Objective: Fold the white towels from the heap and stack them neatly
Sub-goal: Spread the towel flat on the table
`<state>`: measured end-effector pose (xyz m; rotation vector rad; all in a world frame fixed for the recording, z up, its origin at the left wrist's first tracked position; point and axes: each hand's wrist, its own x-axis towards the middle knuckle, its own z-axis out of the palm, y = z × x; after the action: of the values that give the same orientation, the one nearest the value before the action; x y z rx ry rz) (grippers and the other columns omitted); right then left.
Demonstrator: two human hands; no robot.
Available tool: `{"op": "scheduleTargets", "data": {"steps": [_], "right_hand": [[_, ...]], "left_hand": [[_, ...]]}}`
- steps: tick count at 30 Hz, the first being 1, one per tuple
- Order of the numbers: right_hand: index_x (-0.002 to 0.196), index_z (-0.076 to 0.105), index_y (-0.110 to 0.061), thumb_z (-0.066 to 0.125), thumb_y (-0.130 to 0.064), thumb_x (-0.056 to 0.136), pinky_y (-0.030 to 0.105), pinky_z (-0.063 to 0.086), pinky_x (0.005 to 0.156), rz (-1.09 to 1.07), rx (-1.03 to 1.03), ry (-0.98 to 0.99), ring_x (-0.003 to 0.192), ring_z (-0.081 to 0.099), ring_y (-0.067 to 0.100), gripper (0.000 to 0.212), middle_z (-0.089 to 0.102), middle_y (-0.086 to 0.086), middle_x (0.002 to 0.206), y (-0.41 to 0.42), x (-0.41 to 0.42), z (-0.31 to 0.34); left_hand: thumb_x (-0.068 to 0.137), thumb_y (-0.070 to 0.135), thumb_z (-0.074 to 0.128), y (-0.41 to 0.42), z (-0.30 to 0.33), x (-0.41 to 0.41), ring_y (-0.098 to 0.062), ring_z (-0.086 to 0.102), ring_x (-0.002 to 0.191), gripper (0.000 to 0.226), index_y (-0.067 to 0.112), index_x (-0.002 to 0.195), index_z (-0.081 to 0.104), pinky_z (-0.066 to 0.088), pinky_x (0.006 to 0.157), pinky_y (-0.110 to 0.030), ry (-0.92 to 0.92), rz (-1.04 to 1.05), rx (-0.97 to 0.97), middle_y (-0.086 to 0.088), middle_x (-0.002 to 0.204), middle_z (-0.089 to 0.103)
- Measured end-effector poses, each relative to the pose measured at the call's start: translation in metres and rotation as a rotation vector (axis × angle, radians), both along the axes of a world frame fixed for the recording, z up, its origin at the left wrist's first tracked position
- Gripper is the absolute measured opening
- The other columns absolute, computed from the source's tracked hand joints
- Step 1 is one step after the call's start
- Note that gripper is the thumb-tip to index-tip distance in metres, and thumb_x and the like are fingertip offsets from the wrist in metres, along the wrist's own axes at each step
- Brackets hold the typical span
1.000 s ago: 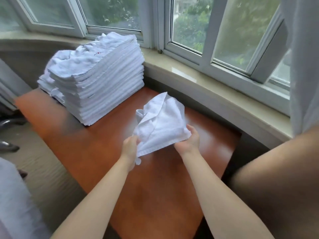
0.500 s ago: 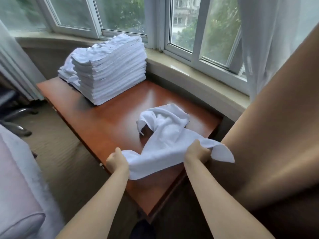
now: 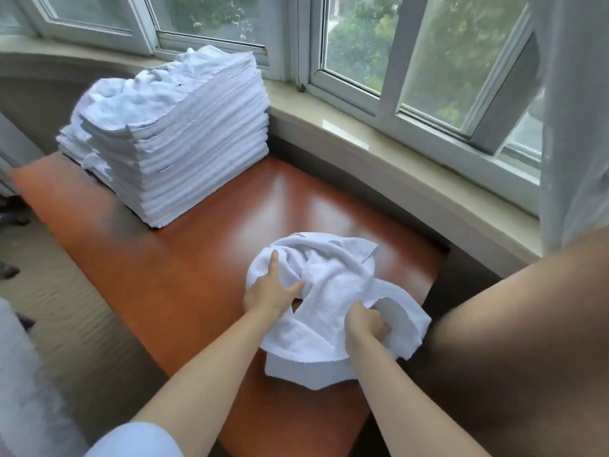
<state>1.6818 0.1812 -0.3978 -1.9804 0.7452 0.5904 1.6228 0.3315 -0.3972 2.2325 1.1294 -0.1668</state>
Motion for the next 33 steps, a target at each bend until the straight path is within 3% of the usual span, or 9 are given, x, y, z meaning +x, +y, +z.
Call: {"op": "scheduleTargets", "data": {"steps": [3, 10, 13, 17, 20, 24, 27, 31, 33], "right_hand": [[0.136, 0.050, -0.002, 0.043, -0.031, 0.099, 0.044, 0.041, 0.097, -0.021, -0.097, 0.029, 0.114, 0.050, 0.039, 0.048, 0.029, 0.020, 0.146, 0.026, 0.014, -0.010], [0.127, 0.052, 0.001, 0.055, -0.020, 0.093, 0.038, 0.043, 0.092, -0.229, 0.180, 0.027, 0.110, 0.055, 0.033, 0.040, 0.047, 0.013, 0.135, 0.057, 0.063, -0.010], [0.119, 0.055, -0.011, 0.058, -0.024, 0.094, 0.036, 0.047, 0.093, -0.229, 0.525, -0.084, 0.105, 0.058, 0.025, 0.028, 0.061, 0.006, 0.114, 0.069, 0.097, 0.017], [0.119, 0.062, -0.014, 0.058, -0.019, 0.093, 0.027, 0.051, 0.093, -0.352, 0.758, -0.560, 0.108, 0.064, 0.012, 0.027, 0.069, -0.003, 0.115, 0.066, 0.112, 0.050], [0.106, 0.064, -0.024, 0.057, -0.016, 0.094, 0.022, 0.054, 0.076, -0.385, 0.772, -0.552, 0.090, 0.068, 0.005, 0.016, 0.071, -0.010, 0.102, 0.059, 0.090, 0.046], [0.106, 0.063, -0.015, 0.051, -0.007, 0.092, 0.029, 0.053, 0.061, -0.462, 0.628, -0.112, 0.074, 0.061, 0.019, 0.020, 0.064, 0.004, 0.094, 0.029, 0.037, 0.003], [0.121, 0.058, -0.010, 0.047, -0.008, 0.094, 0.038, 0.053, 0.077, -0.303, 0.601, 0.056, 0.090, 0.061, 0.026, 0.030, 0.062, 0.009, 0.105, 0.006, 0.012, 0.007], [0.129, 0.052, -0.018, 0.051, -0.029, 0.098, 0.012, 0.038, 0.085, -0.058, 0.643, -0.548, 0.112, 0.056, 0.011, 0.033, 0.059, -0.023, 0.116, -0.019, 0.012, 0.102], [0.113, 0.055, -0.034, 0.053, -0.030, 0.096, -0.001, 0.038, 0.075, 0.028, 0.631, -0.820, 0.101, 0.059, -0.006, 0.018, 0.061, -0.039, 0.099, -0.040, -0.002, 0.121]], "left_hand": [[0.078, 0.071, 0.053, 0.013, -0.009, 0.037, -0.016, 0.059, 0.099, 0.090, 0.027, 0.150, 0.022, 0.036, 0.070, -0.027, 0.124, -0.211, -0.072, 0.016, 0.086, 0.061], [0.095, 0.021, 0.044, 0.049, -0.013, 0.117, -0.023, 0.061, 0.105, 0.031, 0.006, 0.116, 0.062, 0.049, 0.086, -0.029, 0.265, -0.542, 0.183, -0.007, 0.113, 0.065], [0.093, 0.000, 0.041, 0.070, 0.022, 0.153, -0.012, 0.056, 0.100, 0.032, 0.001, 0.114, 0.064, 0.038, 0.068, -0.007, -0.236, -0.357, -0.096, -0.007, 0.108, 0.065], [0.089, 0.004, 0.044, 0.114, 0.087, 0.167, -0.012, 0.061, 0.087, 0.024, 0.013, 0.096, 0.065, 0.046, 0.081, -0.022, -1.003, 0.378, -0.149, 0.000, 0.092, 0.069], [0.096, 0.041, 0.048, 0.129, 0.067, 0.116, -0.022, 0.060, 0.099, 0.039, 0.016, 0.126, 0.054, 0.041, 0.081, -0.027, -0.778, 0.478, 0.009, -0.003, 0.105, 0.067], [0.090, 0.062, 0.045, 0.094, -0.012, -0.005, -0.031, 0.058, 0.083, 0.054, 0.011, 0.093, 0.063, 0.042, 0.066, -0.034, -0.112, 0.209, 0.097, -0.012, 0.093, 0.066], [0.095, 0.058, 0.041, 0.057, -0.026, -0.060, -0.029, 0.061, 0.082, 0.057, 0.007, 0.086, 0.064, 0.041, 0.068, -0.032, 0.147, 0.153, -0.098, -0.010, 0.088, 0.066], [0.097, 0.044, 0.043, 0.029, 0.035, -0.068, -0.039, 0.058, 0.089, 0.049, -0.001, 0.093, 0.060, 0.044, 0.079, -0.042, -0.785, 0.624, 0.094, -0.025, 0.094, 0.063], [0.097, 0.045, 0.042, 0.010, 0.050, -0.087, -0.040, 0.059, 0.102, 0.051, 0.001, 0.115, 0.060, 0.046, 0.087, -0.042, -0.870, 0.755, 0.148, -0.024, 0.112, 0.064]]}}
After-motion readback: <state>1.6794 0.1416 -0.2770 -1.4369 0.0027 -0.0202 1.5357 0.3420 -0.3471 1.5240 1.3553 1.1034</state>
